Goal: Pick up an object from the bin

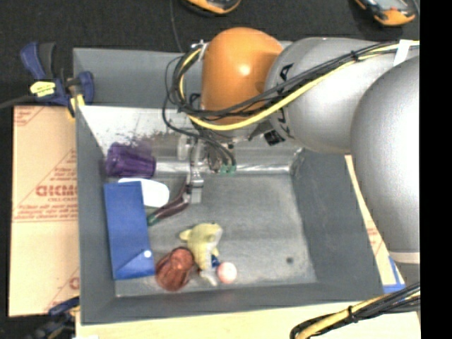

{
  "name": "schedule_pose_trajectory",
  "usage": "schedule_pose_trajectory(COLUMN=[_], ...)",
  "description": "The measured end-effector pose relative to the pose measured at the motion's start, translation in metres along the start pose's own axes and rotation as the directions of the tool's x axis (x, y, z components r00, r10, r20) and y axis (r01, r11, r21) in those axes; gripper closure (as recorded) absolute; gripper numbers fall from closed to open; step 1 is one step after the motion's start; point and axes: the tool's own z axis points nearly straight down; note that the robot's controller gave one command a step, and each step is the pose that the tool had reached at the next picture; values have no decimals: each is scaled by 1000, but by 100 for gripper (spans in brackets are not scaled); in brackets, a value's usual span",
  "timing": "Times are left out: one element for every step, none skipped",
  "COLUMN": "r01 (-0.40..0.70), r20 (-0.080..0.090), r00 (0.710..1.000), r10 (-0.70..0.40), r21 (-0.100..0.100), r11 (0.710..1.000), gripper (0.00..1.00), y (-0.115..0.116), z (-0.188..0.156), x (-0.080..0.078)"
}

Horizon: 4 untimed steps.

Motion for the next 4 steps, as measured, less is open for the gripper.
schedule_pose_trajectory(r01=[-2, 113, 244, 313], r20=[7, 14, 1, 8], r00=[1000, 994, 970, 950], r10=[2, -113, -244, -313], r21=[-1, 0, 3, 1], r11=[1000, 994, 970, 950], gripper=[0, 0, 0, 0], y=[-1, -14, -16, -36], z=[-5, 25, 64, 77], x=[-1, 25, 54, 64])
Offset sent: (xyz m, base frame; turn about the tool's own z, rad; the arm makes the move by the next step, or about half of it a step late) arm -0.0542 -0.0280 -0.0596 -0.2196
